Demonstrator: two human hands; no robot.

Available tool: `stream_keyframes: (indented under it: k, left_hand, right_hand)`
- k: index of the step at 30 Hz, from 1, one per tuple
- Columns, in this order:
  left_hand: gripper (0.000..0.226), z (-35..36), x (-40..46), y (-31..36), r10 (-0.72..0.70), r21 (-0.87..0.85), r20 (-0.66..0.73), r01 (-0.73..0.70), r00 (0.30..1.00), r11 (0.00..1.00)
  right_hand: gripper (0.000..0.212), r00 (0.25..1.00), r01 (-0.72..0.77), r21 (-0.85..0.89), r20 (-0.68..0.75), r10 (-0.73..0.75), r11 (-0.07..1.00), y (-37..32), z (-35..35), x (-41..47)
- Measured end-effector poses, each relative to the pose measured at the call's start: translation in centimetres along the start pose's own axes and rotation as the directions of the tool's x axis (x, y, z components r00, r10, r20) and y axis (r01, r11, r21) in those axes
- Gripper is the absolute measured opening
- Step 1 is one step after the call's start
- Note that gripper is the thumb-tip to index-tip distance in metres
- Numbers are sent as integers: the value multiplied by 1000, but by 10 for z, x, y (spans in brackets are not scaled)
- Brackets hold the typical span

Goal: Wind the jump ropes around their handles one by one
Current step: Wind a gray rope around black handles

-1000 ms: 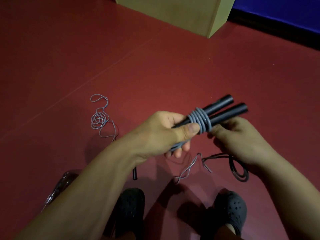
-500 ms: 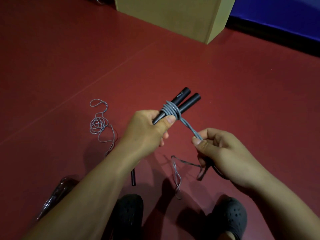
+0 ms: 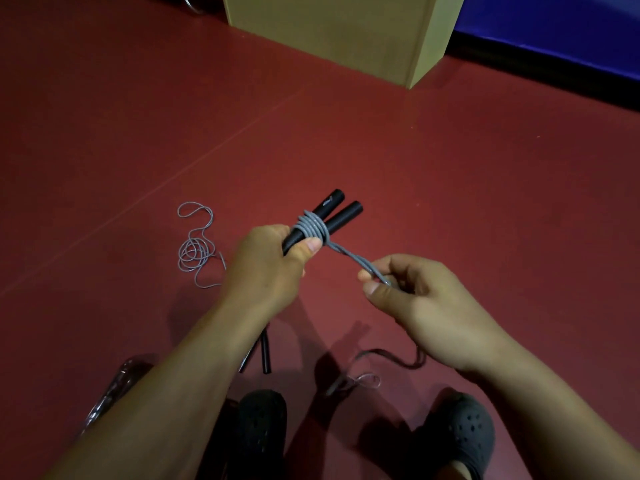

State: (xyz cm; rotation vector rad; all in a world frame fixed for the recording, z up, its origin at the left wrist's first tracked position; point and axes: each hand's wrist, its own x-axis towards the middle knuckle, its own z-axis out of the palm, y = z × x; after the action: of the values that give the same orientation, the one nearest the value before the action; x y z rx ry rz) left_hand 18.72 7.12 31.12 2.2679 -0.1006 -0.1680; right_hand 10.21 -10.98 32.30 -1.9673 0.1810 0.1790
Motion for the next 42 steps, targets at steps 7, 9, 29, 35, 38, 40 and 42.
stream_keyframes:
  k: [7, 9, 29, 35, 38, 40, 42]
  left_hand:
    - [33, 3, -6, 2, -57, 197, 293, -1, 955, 981]
    - [28, 3, -9, 2, -69, 188, 387, -5, 919, 982]
    - [11, -13, -28, 26, 121, -156, 791, 6, 599, 988]
    - [15, -11, -33, 28, 185, -238, 804, 21, 566, 971]
    - [21, -9, -33, 28, 197, -259, 805, 33, 560, 965]
    - [17, -8, -33, 28, 212, -280, 812, 43, 544, 959]
    - [18, -8, -33, 28, 224, -294, 816, 49, 533, 955]
  right_hand:
    - [7, 925, 327, -427, -39, -378, 843, 6, 5, -1]
    - [4, 905, 353, -433, -67, -420, 829, 10, 1, 1]
    - [29, 979, -144, 450, -64, 193, 881, 6, -30, 4]
    - [19, 949, -289, 584, 68, 308, 759, 3, -34, 2]
    - [18, 933, -327, 633, 102, 344, 702, 6, -32, 1]
    - [17, 925, -351, 652, 130, 357, 673, 8, -32, -2]
    - [13, 921, -363, 668, 154, 357, 650, 8, -30, -5]
